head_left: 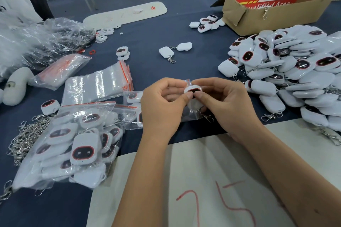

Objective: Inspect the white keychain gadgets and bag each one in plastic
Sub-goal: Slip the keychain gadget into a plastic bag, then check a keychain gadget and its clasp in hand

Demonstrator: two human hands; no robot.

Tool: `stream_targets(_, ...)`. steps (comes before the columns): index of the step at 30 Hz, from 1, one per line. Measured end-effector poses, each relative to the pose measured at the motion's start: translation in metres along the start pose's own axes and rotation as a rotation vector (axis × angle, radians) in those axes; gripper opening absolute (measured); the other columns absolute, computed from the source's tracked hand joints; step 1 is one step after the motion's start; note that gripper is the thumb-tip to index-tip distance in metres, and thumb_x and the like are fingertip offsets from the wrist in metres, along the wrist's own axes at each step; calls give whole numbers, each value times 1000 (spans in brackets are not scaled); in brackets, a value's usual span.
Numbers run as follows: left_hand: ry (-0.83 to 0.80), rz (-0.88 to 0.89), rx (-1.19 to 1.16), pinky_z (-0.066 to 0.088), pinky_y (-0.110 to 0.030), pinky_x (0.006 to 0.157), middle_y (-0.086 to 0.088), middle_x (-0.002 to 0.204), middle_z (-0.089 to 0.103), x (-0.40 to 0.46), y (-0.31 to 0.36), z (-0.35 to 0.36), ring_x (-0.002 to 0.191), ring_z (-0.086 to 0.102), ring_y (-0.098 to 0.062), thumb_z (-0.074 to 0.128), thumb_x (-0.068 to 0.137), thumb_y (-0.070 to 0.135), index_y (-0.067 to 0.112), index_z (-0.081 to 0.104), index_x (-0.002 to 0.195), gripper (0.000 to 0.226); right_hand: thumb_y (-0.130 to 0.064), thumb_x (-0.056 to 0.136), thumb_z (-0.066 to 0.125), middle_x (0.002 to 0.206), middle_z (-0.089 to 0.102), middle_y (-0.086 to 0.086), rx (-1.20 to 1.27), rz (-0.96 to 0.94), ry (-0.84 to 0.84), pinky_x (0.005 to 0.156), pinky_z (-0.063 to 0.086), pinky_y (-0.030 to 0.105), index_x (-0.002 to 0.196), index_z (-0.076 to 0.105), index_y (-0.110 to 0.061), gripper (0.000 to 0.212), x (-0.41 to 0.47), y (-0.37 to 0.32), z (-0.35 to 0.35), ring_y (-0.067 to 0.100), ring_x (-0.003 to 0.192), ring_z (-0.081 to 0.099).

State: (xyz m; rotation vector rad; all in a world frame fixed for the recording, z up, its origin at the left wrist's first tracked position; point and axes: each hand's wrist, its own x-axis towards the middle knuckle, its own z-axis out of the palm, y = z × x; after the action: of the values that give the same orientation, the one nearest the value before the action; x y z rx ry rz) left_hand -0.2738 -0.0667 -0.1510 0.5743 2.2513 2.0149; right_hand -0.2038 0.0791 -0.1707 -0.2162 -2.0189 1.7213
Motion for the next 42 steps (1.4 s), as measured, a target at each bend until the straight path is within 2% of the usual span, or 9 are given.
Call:
stream_targets(5, -61, -62, -46, 62, -32, 78, -1, 95, 80, 0, -2, -3, 85, 78, -17, 81, 83, -2, 12, 76, 104, 26, -12, 90, 75, 99, 80, -3, 37, -7, -4, 83, 59, 30, 107, 79, -25, 21, 1, -1, -3, 16, 87, 76)
stream_targets(9, -111, 1, -12, 61, -28, 80, 3, 92, 81, 0, 0, -2, 85, 78, -16, 79, 85, -2, 12, 79, 98, 19, -16, 84, 78, 97, 81, -3, 80, 7, 18, 82, 59, 25, 100, 79, -25, 18, 0, -2, -4, 17, 91, 77)
stream_targets(13, -109, 22, 26, 62, -30, 78, 4, 88, 80, 0, 1, -1, 82, 76, -15, 81, 84, 1, 12, 78, 95, 16, -5, 89, 78, 98, 81, -1, 93, 5, 4, 87, 61, 29, 102, 80, -20, 20, 0, -2, -6, 20, 94, 77)
stream_targets(15, -100, 24, 48, 62, -31, 74, 3, 84, 79, 0, 2, -2, 77, 76, -15, 80, 85, 1, 12, 78, 93, 14, -1, 91, 76, 99, 81, 1, 118, 18, -12, 85, 60, 29, 105, 79, -17, 22, 0, -3, -5, 21, 92, 77)
stream_targets(20, -60, -32, 41, 64, -50, 76, -4, 77, 77, -1, 3, 0, 78, 75, -28, 79, 87, 6, 15, 78, 87, 10, -2, 95, 71, 96, 81, 3, 139, 50, -19, 72, 57, 22, 108, 80, -13, 19, -1, -7, -3, 12, 80, 72)
stream_targets(23, -54, -37, 55, 64, -50, 76, -2, 76, 76, -1, 4, 2, 77, 75, -27, 79, 87, 6, 16, 77, 85, 10, -6, 96, 71, 94, 81, 3, 112, 59, -12, 69, 56, 22, 106, 81, -14, 16, -1, -7, -4, 11, 74, 68)
stream_targets(32, -84, -143, -15, 64, -52, 78, -14, 83, 77, 0, 4, 0, 81, 77, -32, 76, 90, 7, 8, 76, 91, 1, -11, 97, 72, 90, 80, 6, 87, 70, -28, 64, 54, 22, 103, 82, -17, 13, -2, -6, -4, 14, 70, 66)
stream_targets(37, -94, -179, -70, 65, -44, 76, -13, 83, 78, -2, 6, 0, 81, 77, -30, 77, 91, 9, 8, 77, 92, 1, -13, 97, 71, 90, 79, 9, 93, 83, -23, 63, 54, 26, 103, 82, -19, 13, -1, -6, -5, 20, 66, 62)
stream_targets(42, -76, -173, -69, 65, -50, 77, -13, 82, 78, -1, 5, 2, 80, 77, -30, 76, 91, 7, 8, 78, 92, 2, -15, 97, 72, 89, 79, 8, 88, 88, -32, 62, 54, 25, 102, 82, -19, 12, -2, -6, -4, 19, 64, 62)
